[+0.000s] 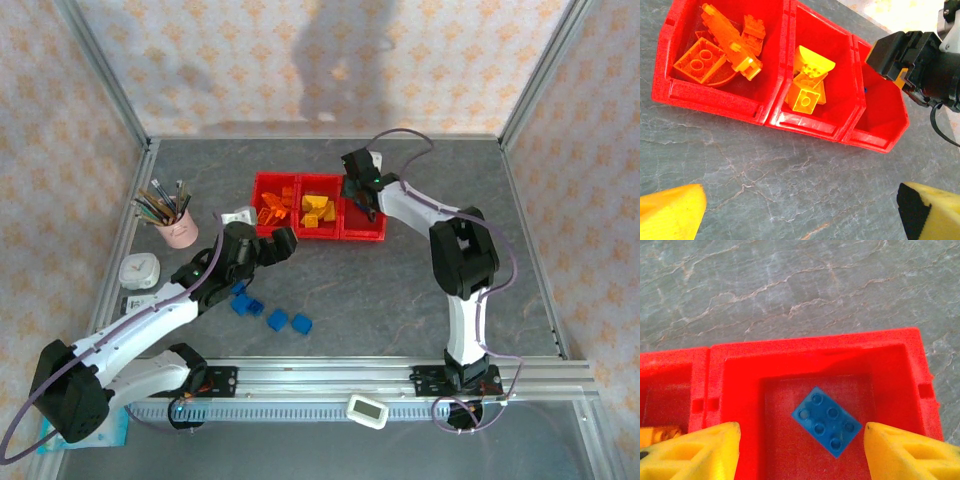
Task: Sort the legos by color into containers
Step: Place the lego in the container, then pick up the lego from the bottom-center of the table.
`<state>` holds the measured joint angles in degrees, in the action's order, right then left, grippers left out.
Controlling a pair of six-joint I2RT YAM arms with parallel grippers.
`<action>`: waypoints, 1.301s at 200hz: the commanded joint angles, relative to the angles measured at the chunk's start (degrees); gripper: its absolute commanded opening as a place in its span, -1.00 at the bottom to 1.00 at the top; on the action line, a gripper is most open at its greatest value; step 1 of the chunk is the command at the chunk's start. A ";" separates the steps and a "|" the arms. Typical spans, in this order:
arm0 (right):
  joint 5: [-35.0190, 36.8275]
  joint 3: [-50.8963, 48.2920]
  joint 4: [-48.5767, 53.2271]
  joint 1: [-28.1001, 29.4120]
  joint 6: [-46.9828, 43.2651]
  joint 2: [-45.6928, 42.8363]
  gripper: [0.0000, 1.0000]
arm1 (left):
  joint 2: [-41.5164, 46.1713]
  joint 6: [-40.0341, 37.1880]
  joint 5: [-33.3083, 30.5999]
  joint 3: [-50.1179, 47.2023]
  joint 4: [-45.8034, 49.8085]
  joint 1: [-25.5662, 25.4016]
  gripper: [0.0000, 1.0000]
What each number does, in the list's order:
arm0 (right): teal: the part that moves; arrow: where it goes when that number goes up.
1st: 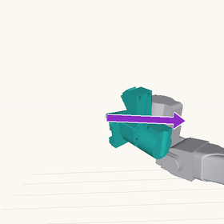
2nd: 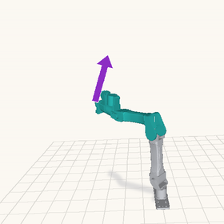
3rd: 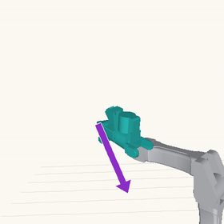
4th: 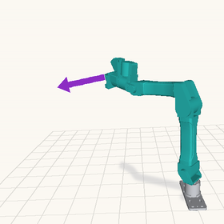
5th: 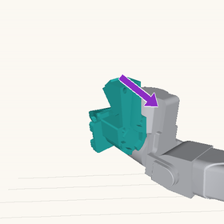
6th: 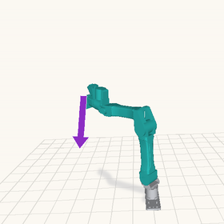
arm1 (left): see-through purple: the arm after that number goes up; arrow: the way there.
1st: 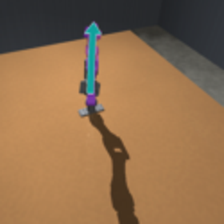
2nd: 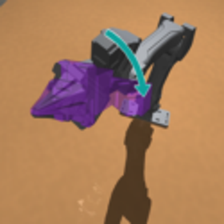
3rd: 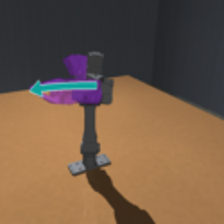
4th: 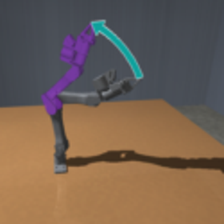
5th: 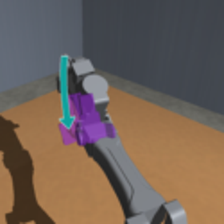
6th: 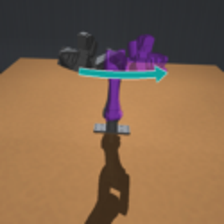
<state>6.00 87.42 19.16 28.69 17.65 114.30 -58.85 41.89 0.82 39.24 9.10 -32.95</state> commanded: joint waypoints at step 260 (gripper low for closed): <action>-9.07 -33.49 -7.73 43.12 -4.71 -17.35 0.57 | 27.38 10.94 -7.15 -7.68 25.79 0.61 0.98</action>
<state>-3.44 51.72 12.69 71.29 14.28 94.45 -31.97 52.07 -4.86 32.08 33.04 -32.84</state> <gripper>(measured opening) 0.791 0.992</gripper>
